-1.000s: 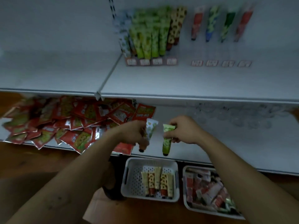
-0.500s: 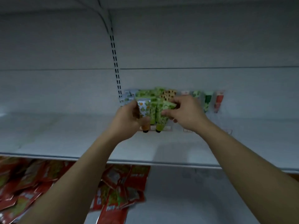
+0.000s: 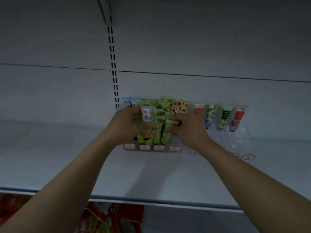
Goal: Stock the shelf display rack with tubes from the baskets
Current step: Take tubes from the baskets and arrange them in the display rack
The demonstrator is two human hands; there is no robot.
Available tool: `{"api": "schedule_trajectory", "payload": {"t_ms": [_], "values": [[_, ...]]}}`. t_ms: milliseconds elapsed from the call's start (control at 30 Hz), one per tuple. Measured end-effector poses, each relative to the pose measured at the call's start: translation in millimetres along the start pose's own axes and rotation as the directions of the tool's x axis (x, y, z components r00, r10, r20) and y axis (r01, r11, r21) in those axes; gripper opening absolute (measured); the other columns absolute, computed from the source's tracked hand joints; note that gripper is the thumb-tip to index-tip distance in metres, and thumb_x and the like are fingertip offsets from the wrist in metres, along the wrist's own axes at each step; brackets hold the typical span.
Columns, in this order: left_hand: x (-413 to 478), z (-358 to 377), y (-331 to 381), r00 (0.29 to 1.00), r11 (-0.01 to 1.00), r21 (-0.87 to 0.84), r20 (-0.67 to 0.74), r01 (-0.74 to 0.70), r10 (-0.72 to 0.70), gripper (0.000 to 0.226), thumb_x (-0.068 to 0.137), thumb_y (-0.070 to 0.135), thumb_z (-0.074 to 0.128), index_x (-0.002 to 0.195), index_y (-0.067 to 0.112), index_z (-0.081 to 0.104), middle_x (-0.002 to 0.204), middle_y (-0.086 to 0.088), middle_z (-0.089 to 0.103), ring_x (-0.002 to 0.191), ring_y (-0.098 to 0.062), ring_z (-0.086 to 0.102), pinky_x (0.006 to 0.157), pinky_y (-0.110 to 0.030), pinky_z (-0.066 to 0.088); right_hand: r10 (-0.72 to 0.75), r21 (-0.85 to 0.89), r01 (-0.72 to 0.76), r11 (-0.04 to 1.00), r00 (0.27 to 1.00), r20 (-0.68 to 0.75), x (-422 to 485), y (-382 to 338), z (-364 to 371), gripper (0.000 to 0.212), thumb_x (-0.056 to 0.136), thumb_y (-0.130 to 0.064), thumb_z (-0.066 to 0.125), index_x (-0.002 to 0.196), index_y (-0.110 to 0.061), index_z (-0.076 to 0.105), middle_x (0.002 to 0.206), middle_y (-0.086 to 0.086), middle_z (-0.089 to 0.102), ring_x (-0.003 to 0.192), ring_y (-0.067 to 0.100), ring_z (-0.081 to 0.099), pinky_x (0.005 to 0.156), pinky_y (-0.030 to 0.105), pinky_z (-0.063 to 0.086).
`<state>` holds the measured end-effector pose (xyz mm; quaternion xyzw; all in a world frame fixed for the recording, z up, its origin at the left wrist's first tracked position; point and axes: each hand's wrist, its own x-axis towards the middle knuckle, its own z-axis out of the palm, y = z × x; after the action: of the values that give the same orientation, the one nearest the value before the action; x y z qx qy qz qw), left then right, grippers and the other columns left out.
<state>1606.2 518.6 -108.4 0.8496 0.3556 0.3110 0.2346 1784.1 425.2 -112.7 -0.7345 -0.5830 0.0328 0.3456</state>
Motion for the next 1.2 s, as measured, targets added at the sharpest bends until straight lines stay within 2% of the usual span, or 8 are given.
{"api": "schedule_trajectory", "payload": {"t_ms": [100, 267, 367, 600, 733, 900, 1067, 1200], "values": [[0.5, -5.6, -4.8, 0.998, 0.993, -0.113, -0.056, -0.034, 0.028, 0.020, 0.080, 0.033, 0.074, 0.094, 0.020, 0.067, 0.094, 0.012, 0.065, 0.088, -0.001, 0.059, 0.077, -0.015, 0.044, -0.019, -0.068, 0.018, 0.998, 1.000, -0.021, 4.6, 2.2, 7.0, 0.023, 0.088, -0.023, 0.068, 0.104, -0.007, 0.072, 0.099, 0.014, 0.071, 0.075, 0.005, 0.056, 0.048, 0.008, 0.032], [5.5, -4.5, -4.1, 1.000, 1.000, -0.024, 0.006, -0.016, 0.017, 0.027, 0.079, 0.039, 0.073, 0.094, 0.017, 0.066, 0.104, 0.008, 0.064, 0.103, -0.010, 0.058, 0.084, -0.023, 0.043, -0.041, -0.199, 0.030, 0.980, 0.998, -0.050, 12.6, 4.6, 16.0, 0.029, 0.090, -0.023, 0.066, 0.117, -0.013, 0.067, 0.114, 0.012, 0.068, 0.100, 0.024, 0.063, 0.059, 0.022, 0.037], [4.6, -6.3, -8.5, 1.000, 0.984, -0.175, -0.023, -0.017, 0.013, 0.022, 0.080, 0.029, 0.075, 0.098, 0.016, 0.070, 0.097, 0.012, 0.070, 0.092, -0.004, 0.065, 0.087, -0.028, 0.051, -0.063, -0.313, 0.055, 0.948, 0.998, -0.015, 17.0, -1.7, 11.3, 0.036, 0.089, -0.028, 0.066, 0.123, -0.015, 0.064, 0.126, 0.008, 0.062, 0.115, 0.025, 0.055, 0.082, 0.029, 0.043], [9.9, -9.9, -23.8, 0.999, 0.919, -0.394, -0.046, -0.033, 0.016, 0.069, 0.062, 0.044, 0.082, 0.101, -0.010, 0.064, 0.100, -0.029, 0.067, 0.095, -0.043, 0.065, 0.089, -0.057, 0.051, -0.116, -0.530, 0.154, 0.834, 0.988, 0.104, 31.0, -14.3, 5.1, 0.029, 0.083, -0.029, 0.071, 0.101, -0.007, 0.069, 0.099, 0.014, 0.067, 0.094, 0.029, 0.061, 0.065, 0.026, 0.040], [9.2, -15.0, -25.5, 0.997, 0.901, -0.434, -0.075, -0.014, -0.020, 0.034, 0.073, 0.020, 0.080, 0.100, 0.003, 0.071, 0.097, -0.008, 0.074, 0.091, -0.022, 0.071, 0.085, -0.042, 0.056, -0.111, -0.570, 0.172, 0.803, 0.984, 0.140, 31.2, -9.7, 16.7, 0.024, 0.083, -0.026, 0.070, 0.099, -0.008, 0.066, 0.100, 0.011, 0.066, 0.096, 0.026, 0.060, 0.073, 0.028, 0.041], [-2.4, -28.6, -28.0, 0.982, 0.939, -0.345, -0.174, 0.014, -0.078, 0.016, 0.072, 0.020, 0.081, 0.086, 0.019, 0.073, 0.091, -0.002, 0.074, 0.085, -0.018, 0.071, 0.079, -0.034, 0.057, -0.097, -0.562, 0.167, 0.810, 0.984, 0.152, 25.2, -5.5, 18.3, 0.018, 0.088, -0.026, 0.065, 0.094, -0.010, 0.069, 0.092, 0.009, 0.068, 0.091, 0.024, 0.063, 0.051, 0.024, 0.030], [-21.4, -32.8, -39.0, 0.969, 0.990, -0.127, -0.229, 0.060, -0.088, 0.021, 0.068, 0.029, 0.085, 0.075, 0.025, 0.066, 0.081, 0.008, 0.067, 0.072, 0.002, 0.059, 0.068, -0.018, 0.043, -0.108, -0.640, 0.139, 0.756, 0.990, 0.086, 6.3, -19.4, 0.1, 0.030, 0.090, -0.031, 0.061, 0.117, -0.019, 0.060, 0.107, 0.005, 0.065, 0.098, 0.024, 0.061, 0.089, 0.035, 0.044], [-26.2, -31.1, -43.8, 0.967, 0.997, -0.064, -0.250, 0.030, -0.046, 0.028, 0.064, 0.030, 0.087, 0.078, 0.023, 0.064, 0.079, 0.009, 0.064, 0.076, 0.000, 0.057, 0.062, -0.005, 0.038, -0.245, -0.226, 0.240, 0.944, 0.969, 0.006, 3.3, -73.9, -26.1, 0.059, 0.081, -0.051, 0.068, 0.132, -0.030, 0.049, 0.123, -0.004, 0.057, 0.095, 0.015, 0.055, 0.081, 0.027, 0.042]]}}
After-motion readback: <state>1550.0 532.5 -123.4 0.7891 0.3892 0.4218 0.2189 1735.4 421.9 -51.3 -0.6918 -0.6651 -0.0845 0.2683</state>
